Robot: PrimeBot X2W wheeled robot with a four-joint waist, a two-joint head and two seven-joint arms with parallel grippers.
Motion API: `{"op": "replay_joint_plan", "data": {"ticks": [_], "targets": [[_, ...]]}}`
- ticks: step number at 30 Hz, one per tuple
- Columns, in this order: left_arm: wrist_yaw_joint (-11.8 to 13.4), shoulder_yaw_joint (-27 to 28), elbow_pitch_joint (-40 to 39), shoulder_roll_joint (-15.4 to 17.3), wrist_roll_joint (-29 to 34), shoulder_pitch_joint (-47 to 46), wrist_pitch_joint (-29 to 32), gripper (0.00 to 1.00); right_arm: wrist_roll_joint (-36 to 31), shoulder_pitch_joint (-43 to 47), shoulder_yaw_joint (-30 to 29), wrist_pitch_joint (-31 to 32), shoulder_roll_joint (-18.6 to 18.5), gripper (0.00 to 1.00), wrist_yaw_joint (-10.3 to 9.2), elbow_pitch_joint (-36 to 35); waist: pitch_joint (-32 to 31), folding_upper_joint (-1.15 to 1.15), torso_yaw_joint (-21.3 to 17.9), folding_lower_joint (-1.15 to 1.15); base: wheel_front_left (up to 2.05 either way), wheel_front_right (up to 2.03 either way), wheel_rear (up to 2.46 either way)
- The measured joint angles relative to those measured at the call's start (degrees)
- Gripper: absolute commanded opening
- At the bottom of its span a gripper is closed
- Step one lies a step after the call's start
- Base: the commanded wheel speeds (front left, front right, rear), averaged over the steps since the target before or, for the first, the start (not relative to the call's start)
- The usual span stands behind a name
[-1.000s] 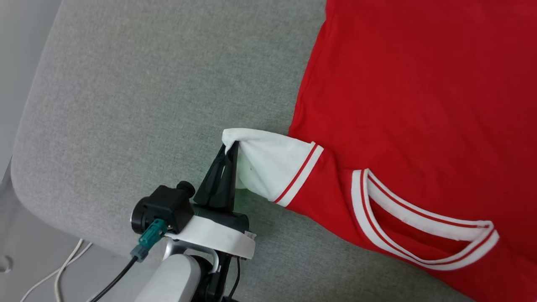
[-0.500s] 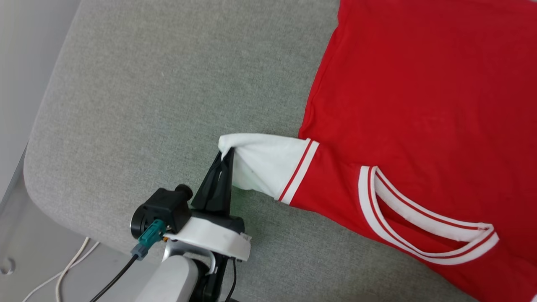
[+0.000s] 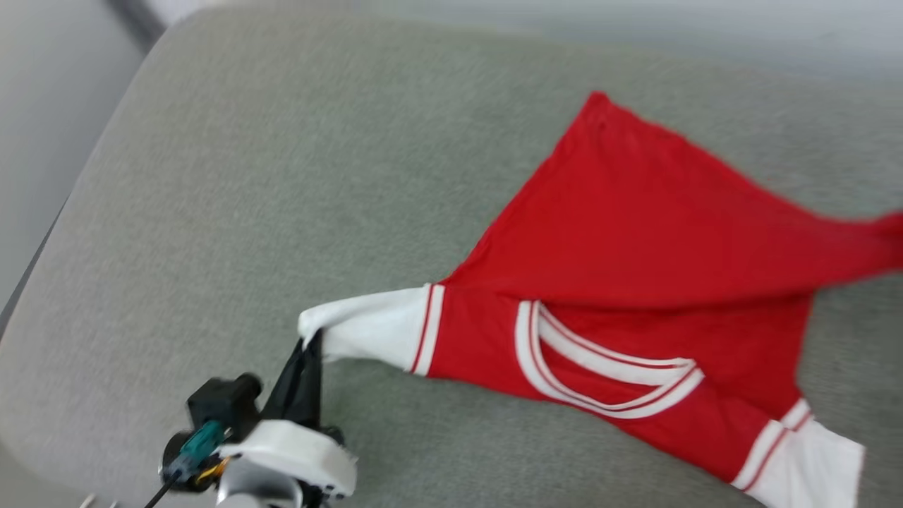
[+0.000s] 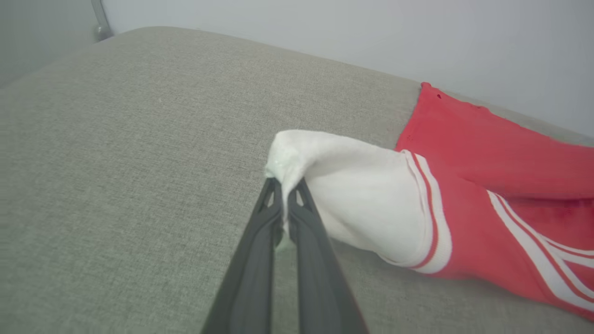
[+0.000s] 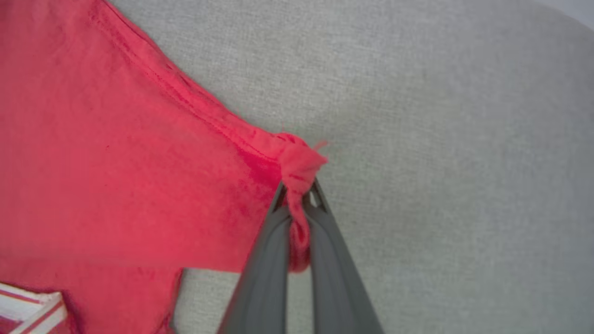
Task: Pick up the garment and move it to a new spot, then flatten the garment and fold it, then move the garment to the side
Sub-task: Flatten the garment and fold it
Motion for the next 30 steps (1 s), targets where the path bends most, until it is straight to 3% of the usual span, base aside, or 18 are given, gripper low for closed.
{"op": "replay_joint_plan", "data": {"ticks": [11, 18, 19, 20, 21, 26, 30], "targets": [[3.0, 2.0, -2.3, 3.4, -1.5, 7.1, 3.4, 0.0, 3.7, 27.9, -2.8, 3.2, 2.1, 0.0, 0.0, -12.7, -8.4, 0.0, -9.6, -0.01, 0.0, 0.0, 0.0], [4.1, 2.5, -3.4, 4.5, -2.0, 9.0, 4.9, 0.0, 3.7, 43.7, -7.3, 5.7, 9.4, 0.0, 0.0, -18.0, -11.0, 0.0, -14.5, -0.01, 0.0, 0.0, 0.0], [4.2, 2.5, -3.5, 4.6, -2.0, 9.0, 5.0, 0.0, 3.7, 45.1, -7.4, 6.1, 10.6, 0.18, 0.0, -18.5, -11.1, 0.0, -15.0, -0.01, 0.0, 0.0, 0.0], [4.4, 2.5, -3.7, 4.7, -2.0, 9.0, 5.2, 0.0, 3.6, 46.4, -7.8, 6.5, 11.7, 0.49, 0.0, -18.9, -11.2, 0.0, -15.4, -0.01, 0.0, 0.0, 0.0], [4.4, 2.5, -3.8, 4.8, -2.0, 9.0, 5.2, 0.0, 3.7, 47.2, -8.3, 6.6, 12.8, 1.0, 0.0, -19.4, -11.1, 0.0, -15.8, -0.01, 0.0, 0.0, 0.0], [4.7, 2.3, -4.6, 5.2, -1.9, 9.1, 5.8, 0.0, 2.4, 47.0, -10.1, -0.8, 14.7, 1.0, 0.0, -23.5, -10.8, 0.0, -17.0, -0.01, 0.0, 0.0, 0.0], [5.0, 2.1, -5.3, 5.4, -1.7, 9.0, 6.4, 0.0, 1.0, 42.6, -10.3, -15.4, 14.6, 1.0, 0.0, -25.9, -10.3, 0.0, -17.2, -0.01, 0.0, 0.0, 0.0]]}}
